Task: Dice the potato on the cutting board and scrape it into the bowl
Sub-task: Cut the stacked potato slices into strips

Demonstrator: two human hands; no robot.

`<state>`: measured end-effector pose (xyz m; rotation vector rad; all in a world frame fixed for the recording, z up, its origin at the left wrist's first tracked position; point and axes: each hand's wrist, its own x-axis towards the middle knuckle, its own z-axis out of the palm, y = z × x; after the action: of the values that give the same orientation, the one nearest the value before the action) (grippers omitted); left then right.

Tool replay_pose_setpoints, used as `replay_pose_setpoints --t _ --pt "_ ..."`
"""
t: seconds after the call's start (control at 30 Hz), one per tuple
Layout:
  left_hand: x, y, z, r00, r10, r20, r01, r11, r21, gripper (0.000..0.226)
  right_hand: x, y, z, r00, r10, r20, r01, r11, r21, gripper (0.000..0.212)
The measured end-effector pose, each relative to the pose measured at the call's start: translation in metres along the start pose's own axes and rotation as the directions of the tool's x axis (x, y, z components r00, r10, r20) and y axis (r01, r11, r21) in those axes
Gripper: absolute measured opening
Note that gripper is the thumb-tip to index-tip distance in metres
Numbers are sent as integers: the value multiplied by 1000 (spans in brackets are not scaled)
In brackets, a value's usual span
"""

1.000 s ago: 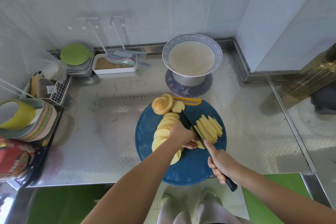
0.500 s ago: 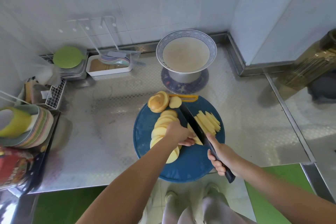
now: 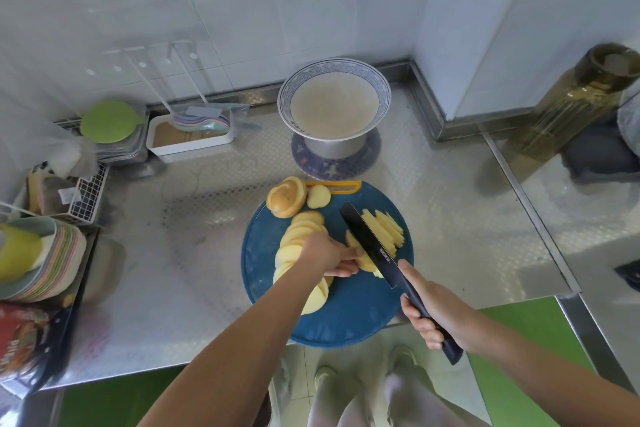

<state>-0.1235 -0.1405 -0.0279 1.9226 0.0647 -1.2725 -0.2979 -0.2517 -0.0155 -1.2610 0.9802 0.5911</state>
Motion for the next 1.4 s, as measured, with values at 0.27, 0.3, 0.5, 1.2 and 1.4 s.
replay_pose_setpoints --t 0.27,0.3,0.5,1.2,1.4 --pt "3 -7 3 999 45 -10 -45 999 14 34 -5 2 -3 999 -18 31 19 1000 -23 73" --pt "2 -7 4 999 46 -7 -45 999 19 31 -5 2 -3 999 -20 34 21 999 -31 74" --pt "1 -7 3 998 38 44 -38 999 3 28 -5 0 -2 999 -10 38 13 998 -58 74" --pt "-7 -8 3 985 159 65 -166 978 126 24 5 4 9 999 -26 43 28 997 -69 74" --pt "-5 -7 3 987 131 98 -142 982 122 22 12 10 16 999 -31 15 31 998 -53 74"
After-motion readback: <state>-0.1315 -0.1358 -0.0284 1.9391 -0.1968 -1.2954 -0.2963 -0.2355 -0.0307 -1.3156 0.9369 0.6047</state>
